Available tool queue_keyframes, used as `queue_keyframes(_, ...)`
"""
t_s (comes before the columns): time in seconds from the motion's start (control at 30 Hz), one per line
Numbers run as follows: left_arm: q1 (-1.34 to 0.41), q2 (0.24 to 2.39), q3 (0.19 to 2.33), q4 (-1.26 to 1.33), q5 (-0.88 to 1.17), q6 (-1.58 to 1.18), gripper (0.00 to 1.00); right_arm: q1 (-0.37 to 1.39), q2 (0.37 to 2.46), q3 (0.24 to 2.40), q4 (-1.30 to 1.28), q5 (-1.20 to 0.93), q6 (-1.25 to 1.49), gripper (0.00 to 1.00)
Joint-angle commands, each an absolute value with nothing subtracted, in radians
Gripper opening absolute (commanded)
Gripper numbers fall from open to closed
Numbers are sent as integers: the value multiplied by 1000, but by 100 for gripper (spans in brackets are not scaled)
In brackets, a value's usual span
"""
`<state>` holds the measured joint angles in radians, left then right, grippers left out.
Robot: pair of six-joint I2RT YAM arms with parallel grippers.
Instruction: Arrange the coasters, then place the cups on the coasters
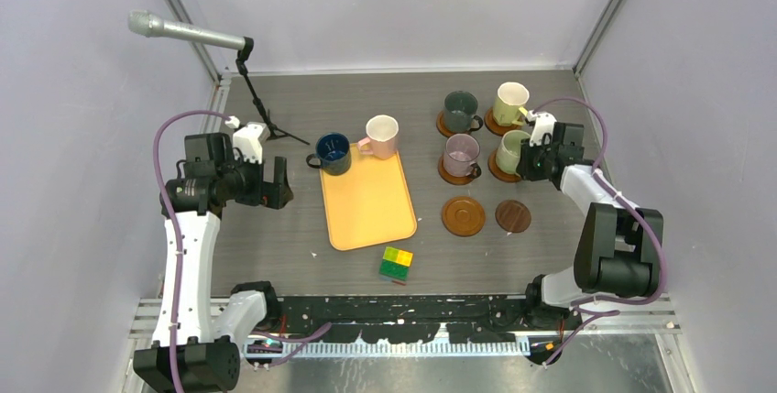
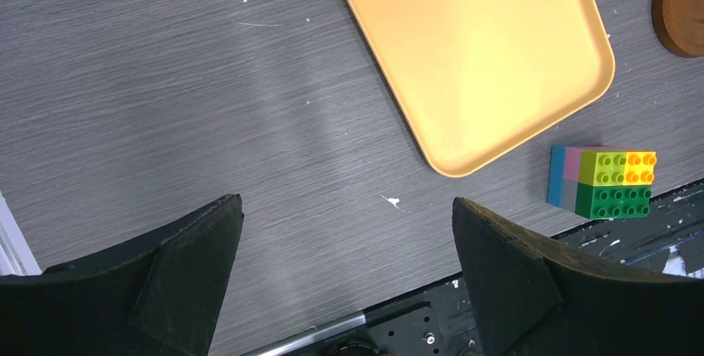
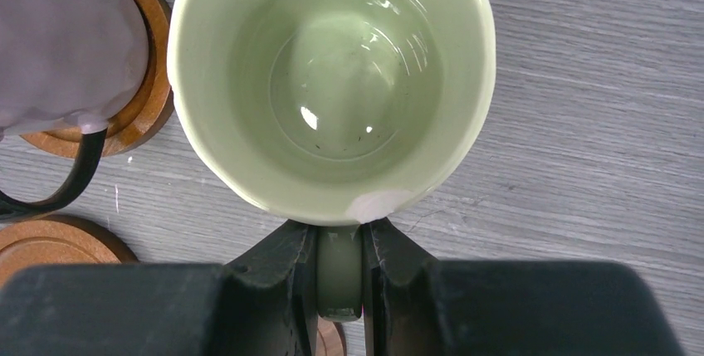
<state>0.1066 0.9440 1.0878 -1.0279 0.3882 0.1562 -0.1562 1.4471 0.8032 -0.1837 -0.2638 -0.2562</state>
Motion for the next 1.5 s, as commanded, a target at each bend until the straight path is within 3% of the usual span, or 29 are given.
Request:
queue_keyframes(0.0, 105, 936, 1088, -999, 393, 144, 100, -147, 1442, 806, -66, -262, -275, 3)
queue_keyframes(0.17, 106, 940, 1088, -1000, 391, 144, 100, -146, 1442, 805, -84, -265, -282, 17)
queue_keyframes(0.27, 104, 940, 1089, -1001, 390, 145, 100, -146, 1436, 805, -104, -272, -297, 20)
queue_keyframes(1.47, 106, 945, 1091, -1010, 386, 146, 100, -239, 1496, 891, -267, -438, -502, 16)
